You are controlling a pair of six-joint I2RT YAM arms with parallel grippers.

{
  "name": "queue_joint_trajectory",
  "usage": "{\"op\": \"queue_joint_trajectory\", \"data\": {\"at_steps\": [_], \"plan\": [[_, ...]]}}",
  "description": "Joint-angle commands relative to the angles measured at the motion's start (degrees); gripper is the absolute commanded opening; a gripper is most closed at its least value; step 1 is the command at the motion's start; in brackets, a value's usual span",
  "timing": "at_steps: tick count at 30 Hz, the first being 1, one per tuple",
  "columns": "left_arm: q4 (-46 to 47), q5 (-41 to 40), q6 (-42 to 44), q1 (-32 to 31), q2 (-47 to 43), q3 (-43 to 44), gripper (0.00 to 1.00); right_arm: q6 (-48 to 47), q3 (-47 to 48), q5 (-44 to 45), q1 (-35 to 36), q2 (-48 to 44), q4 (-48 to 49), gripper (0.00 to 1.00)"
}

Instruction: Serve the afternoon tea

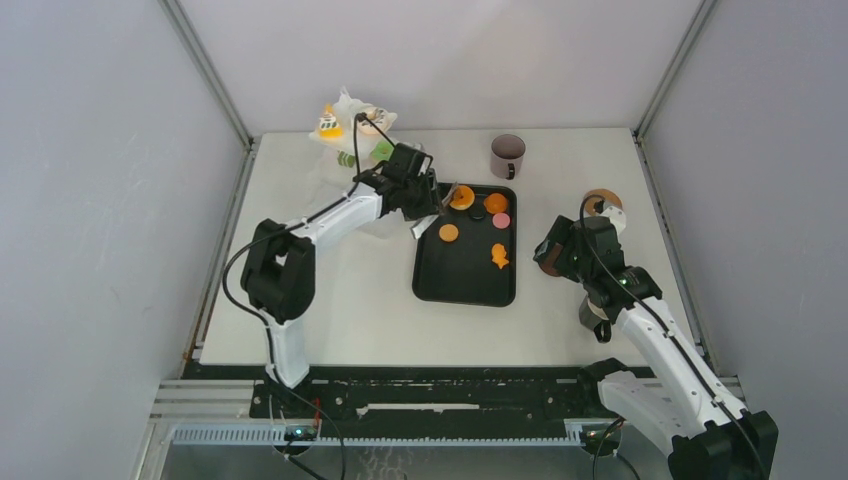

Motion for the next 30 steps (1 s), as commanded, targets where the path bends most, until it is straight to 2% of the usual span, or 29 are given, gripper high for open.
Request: {"op": "queue_joint_trajectory", "data": {"at_steps": [1, 5, 8, 22, 30], "plan": [[2.44, 2.36, -0.64, 0.43, 0.45, 3.74, 0.51, -0.97, 0.41, -0.27, -0.3, -0.26, 1.21, 0.98], [2.52, 4.47, -2.59, 0.5, 1.58, 4.08, 0.5, -1.15, 0.37, -0.28, -0.3, -0.17, 1.37, 0.98], [3.21, 6.15, -3.27, 0.5, 1.84, 3.8, 0.45, -1.07, 0.39, -0.36, -0.38, -0.21, 1.41, 0.98], [1.21, 4.16, -1.2, 0.67, -5.15, 2.9, 0.01, -0.38, 0.35, 0.25, -0.38, -1.89, -0.29, 0.98], [-5.81, 0.86, 7.89, -0.29, -11.54, 1.6, 0.0, 0.07, 0.34, -0.01, -0.21, -2.51, -0.7, 0.98]]}}
